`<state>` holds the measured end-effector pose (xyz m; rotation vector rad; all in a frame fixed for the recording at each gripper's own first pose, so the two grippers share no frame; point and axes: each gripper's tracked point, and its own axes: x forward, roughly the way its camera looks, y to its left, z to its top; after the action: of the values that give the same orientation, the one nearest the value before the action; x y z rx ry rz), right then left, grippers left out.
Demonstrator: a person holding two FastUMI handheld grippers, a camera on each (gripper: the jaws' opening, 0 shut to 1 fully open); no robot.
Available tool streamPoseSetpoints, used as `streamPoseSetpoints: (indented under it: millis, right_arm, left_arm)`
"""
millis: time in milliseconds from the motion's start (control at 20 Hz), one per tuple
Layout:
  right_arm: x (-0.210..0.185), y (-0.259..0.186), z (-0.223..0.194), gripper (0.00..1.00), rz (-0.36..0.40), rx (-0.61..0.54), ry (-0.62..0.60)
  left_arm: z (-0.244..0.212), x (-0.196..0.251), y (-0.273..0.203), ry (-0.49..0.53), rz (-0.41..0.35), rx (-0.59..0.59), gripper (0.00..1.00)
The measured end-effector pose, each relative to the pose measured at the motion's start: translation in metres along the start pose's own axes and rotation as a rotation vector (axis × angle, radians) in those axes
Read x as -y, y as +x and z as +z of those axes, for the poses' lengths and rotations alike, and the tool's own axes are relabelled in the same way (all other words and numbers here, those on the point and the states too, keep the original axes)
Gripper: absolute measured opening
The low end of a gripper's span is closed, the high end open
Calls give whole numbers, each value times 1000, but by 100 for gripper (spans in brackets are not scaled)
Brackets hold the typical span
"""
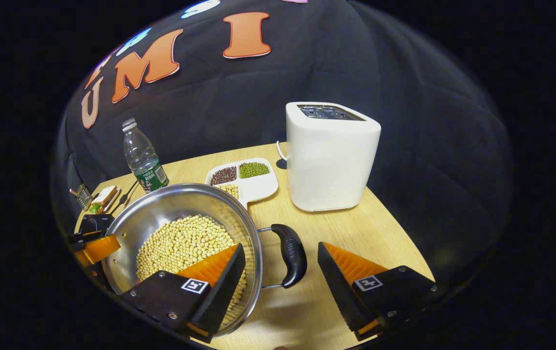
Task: First push the handle of the pot to place it horizontally, then grasp the pot with both hands and set it on the induction cooktop.
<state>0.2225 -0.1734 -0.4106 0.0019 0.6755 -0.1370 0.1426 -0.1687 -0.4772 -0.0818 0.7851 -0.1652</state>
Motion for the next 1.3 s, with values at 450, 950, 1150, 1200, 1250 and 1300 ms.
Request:
streamPoseSetpoints:
  millis: [450, 950, 1150, 1200, 1250, 1300]
  right_arm:
    - [-8, 21, -18, 70, 29, -93, 67]
    - [-19, 10, -23, 56, 48, -84, 143]
    - [-10, 1, -18, 51, 63, -53, 173]
    - [-9, 0, -18, 51, 66, -48, 174]
    - [-9, 1, -18, 51, 68, -43, 172]
    - [-11, 3, -19, 51, 70, -35, 168]
  left_arm:
    - [-9, -2, 28, -37, 8, -70, 76]
    - [-11, -2, -8, -76, 33, -108, 64]
    - [15, -6, -37, -56, 35, -52, 63]
    - [20, -9, -45, -53, 36, -44, 63]
    - [23, -11, -53, -54, 37, -38, 66]
    - [27, -16, -63, -60, 41, -32, 68]
